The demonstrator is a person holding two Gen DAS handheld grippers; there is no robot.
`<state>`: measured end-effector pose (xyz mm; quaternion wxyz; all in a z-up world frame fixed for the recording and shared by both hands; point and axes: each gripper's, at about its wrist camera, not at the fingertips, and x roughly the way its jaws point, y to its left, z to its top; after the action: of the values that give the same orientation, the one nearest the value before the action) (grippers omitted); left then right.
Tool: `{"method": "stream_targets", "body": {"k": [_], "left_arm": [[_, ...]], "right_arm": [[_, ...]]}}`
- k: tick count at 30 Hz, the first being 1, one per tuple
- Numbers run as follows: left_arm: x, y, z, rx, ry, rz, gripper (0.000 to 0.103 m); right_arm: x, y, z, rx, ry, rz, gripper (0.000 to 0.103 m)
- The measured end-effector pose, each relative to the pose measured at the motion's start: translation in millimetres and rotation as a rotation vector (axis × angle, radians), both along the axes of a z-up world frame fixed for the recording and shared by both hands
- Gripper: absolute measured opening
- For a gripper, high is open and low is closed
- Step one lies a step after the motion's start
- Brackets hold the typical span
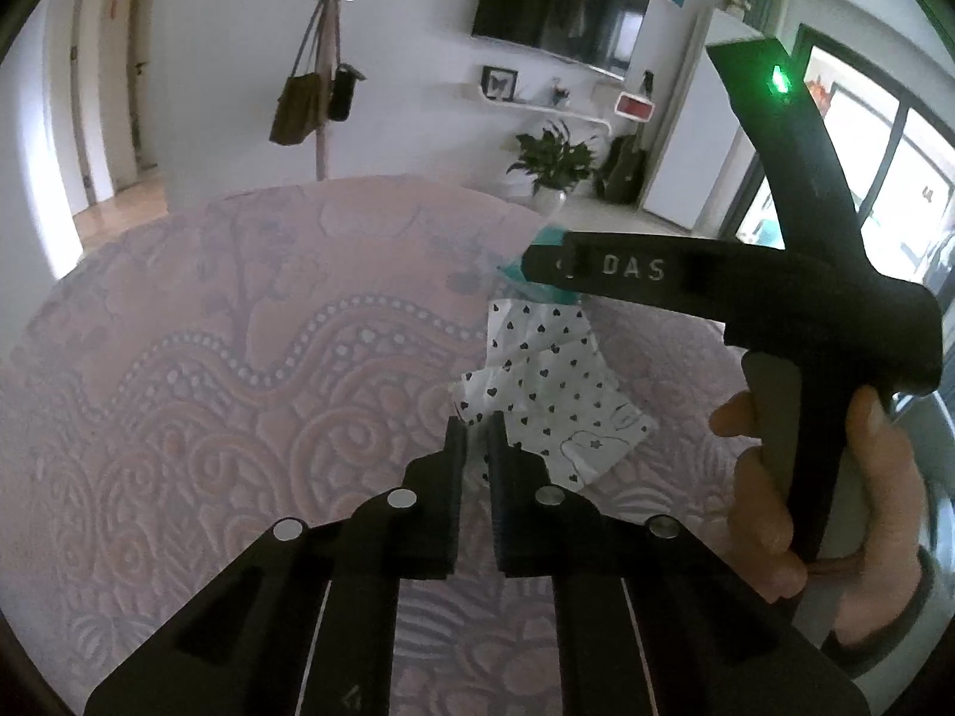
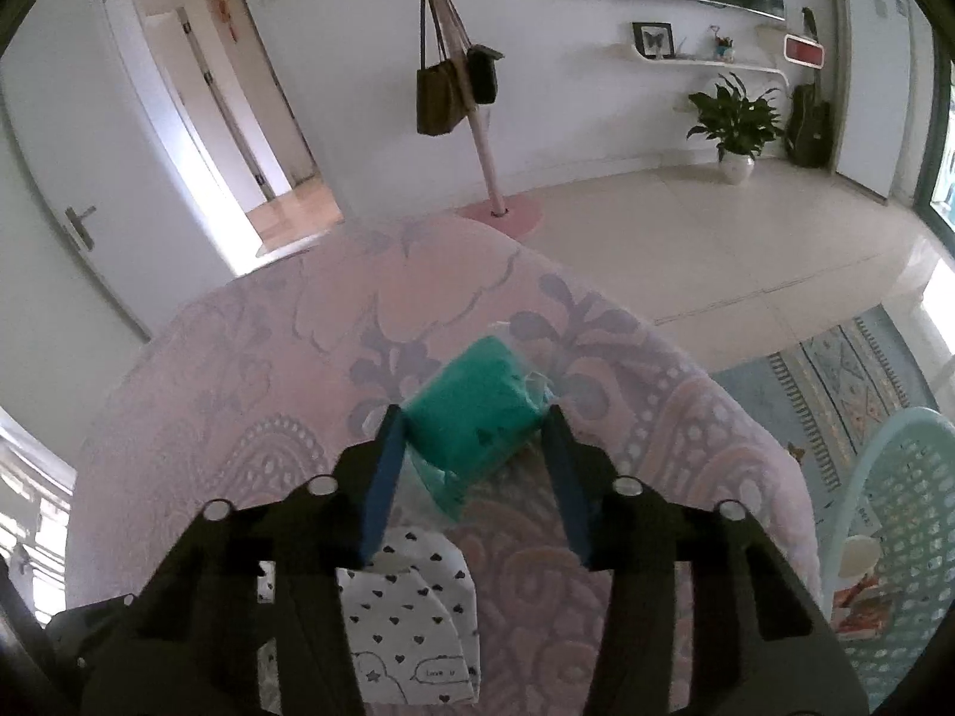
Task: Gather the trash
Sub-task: 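Grasp the white dotted paper with the left gripper while the right grasps the green packet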
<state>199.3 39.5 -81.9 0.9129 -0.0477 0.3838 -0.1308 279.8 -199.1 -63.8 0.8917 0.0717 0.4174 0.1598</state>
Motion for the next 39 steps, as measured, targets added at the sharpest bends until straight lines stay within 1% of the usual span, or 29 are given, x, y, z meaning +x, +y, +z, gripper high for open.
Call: {"method": "stream_targets", "body": {"k": [1,3,4,7,10,13,15,18,21,24,25,26,27,28,29,31,32,34,35,38,39], "left_arm": [[-2,2,0,-0.014,-0.002,-0.003,0.006],[-6,5,2,-0.043,-0.015,-0.005,0.005],[-8,6,3,-0.053,-0.016,-0.002,0.005],[-14,10,7,-0.055,-0.018,0.030,0.005],[-24,19,15,-0.058,-0.046,0.055,0.004],[-40,29,24,-0.062,-0.071,0.084,0.003],[-45,33,26,-0.052,-0.068,0.100,0.003],[-54,43,28,-0.065,-0.074,0.126,0.003],[-56,52,26,-0.067,-0.095,0.164,0.003],[-57,56,22,-0.021,-0.135,0.221,0.003],[-58,57,21,-0.026,-0.137,0.225,0.003],[-58,57,20,-0.031,-0.135,0.230,0.003],[-58,58,20,-0.028,-0.136,0.234,0.003],[-59,58,20,-0.028,-0.138,0.235,0.003],[-60,58,21,-0.030,-0.141,0.232,0.003],[-61,57,22,-0.033,-0.146,0.230,0.003],[-62,57,22,-0.034,-0.146,0.232,0.003],[-63,57,21,-0.040,-0.143,0.230,0.003],[-65,58,21,-0.042,-0.142,0.229,0.003],[-67,57,21,-0.048,-0.142,0.229,0.003],[-67,56,21,-0.050,-0.141,0.227,0.003]], "right_arm": [[0,-3,1,0.014,-0.007,-0.002,0.037],[-3,-9,3,0.046,-0.025,0.001,0.029],[-6,-12,6,0.067,-0.044,0.007,0.028],[-7,-12,7,0.063,-0.052,0.002,0.026],[-13,-8,12,0.053,-0.092,0.016,0.020],[-20,-2,16,0.017,-0.130,0.032,0.019],[-22,1,18,0.016,-0.136,0.050,0.019],[-27,0,20,0.027,-0.158,0.056,0.019],[-23,-10,19,0.064,-0.140,0.035,0.019],[-20,-17,17,0.102,-0.116,0.025,0.020],[-17,-20,15,0.119,-0.102,0.015,0.020],[-15,-22,13,0.128,-0.085,0.004,0.030],[-13,-22,12,0.132,-0.072,-0.005,0.050],[-9,-24,10,0.142,-0.053,-0.023,0.059],[-8,-25,9,0.149,-0.049,-0.031,0.065],[-5,-23,8,0.147,-0.039,-0.025,0.065],[-2,-17,7,0.126,-0.022,-0.014,0.065],[3,-5,4,0.059,0.003,0.010,0.066],[7,5,2,0.010,0.011,0.015,0.066],[6,22,1,-0.083,-0.015,0.007,0.066],[4,25,0,-0.105,-0.025,0.006,0.059]]}}
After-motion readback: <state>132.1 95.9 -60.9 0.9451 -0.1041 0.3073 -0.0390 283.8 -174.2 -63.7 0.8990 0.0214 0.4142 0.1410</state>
